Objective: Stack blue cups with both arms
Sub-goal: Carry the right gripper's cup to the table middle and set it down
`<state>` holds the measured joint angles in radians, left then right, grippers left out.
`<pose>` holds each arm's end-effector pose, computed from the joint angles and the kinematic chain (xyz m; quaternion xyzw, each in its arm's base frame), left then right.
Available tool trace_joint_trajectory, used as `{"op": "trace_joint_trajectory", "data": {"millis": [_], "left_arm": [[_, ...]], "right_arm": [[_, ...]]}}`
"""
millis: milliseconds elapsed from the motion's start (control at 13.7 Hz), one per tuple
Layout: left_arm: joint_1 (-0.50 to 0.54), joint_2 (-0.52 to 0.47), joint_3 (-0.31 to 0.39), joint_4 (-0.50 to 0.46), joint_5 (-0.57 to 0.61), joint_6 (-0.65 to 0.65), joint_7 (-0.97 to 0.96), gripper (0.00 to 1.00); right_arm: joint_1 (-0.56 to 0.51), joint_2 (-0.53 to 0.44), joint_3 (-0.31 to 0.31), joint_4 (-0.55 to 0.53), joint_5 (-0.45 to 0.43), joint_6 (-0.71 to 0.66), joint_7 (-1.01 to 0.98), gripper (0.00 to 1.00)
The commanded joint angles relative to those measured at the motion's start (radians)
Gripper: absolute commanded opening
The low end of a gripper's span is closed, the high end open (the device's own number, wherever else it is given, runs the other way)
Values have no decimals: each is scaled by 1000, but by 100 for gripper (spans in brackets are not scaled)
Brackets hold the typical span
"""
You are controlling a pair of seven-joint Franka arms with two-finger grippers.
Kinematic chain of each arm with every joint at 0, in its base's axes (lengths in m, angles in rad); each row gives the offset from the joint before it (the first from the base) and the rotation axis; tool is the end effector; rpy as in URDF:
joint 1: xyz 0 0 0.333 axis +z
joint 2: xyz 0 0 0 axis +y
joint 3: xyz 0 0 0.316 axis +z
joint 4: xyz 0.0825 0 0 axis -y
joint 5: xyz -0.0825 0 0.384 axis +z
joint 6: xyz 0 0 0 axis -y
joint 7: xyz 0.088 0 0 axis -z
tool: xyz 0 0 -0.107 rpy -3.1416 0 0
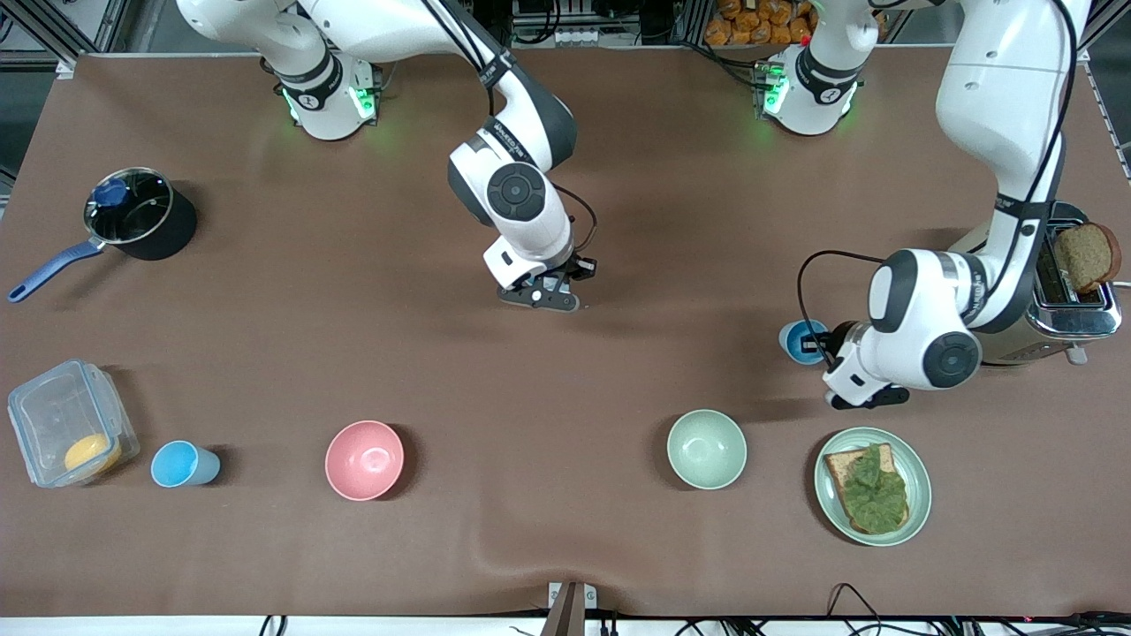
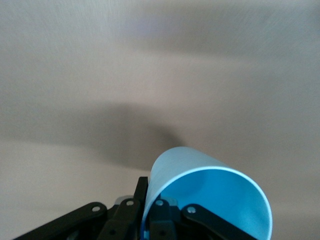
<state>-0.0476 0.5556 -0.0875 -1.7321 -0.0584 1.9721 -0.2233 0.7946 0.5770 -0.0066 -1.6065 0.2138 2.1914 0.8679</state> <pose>0.6255 -0.0848 0.2402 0.9846 0.0618 -0.1624 0.0199 0.4825 0.4967 0.2938 -0.9912 0.1008 0.0601 0.0606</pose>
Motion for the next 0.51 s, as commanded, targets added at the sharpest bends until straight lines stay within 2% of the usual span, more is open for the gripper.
{"op": "trace_joint_trajectory", "data": {"millis": [0,291,437], "left_arm": [[3,-39,-2,16,-26,13,-48,2],[6,-46,-2,20,-34,25,-51,2],[8,-48,0,37,-50,25,-60,2]], "right_arm": [[18,15,-15,27,-78,-4,19,0],[44,35,-16,27,-88,-2,19,0],[54,55,-18,25,-125,-2,20,0]]}}
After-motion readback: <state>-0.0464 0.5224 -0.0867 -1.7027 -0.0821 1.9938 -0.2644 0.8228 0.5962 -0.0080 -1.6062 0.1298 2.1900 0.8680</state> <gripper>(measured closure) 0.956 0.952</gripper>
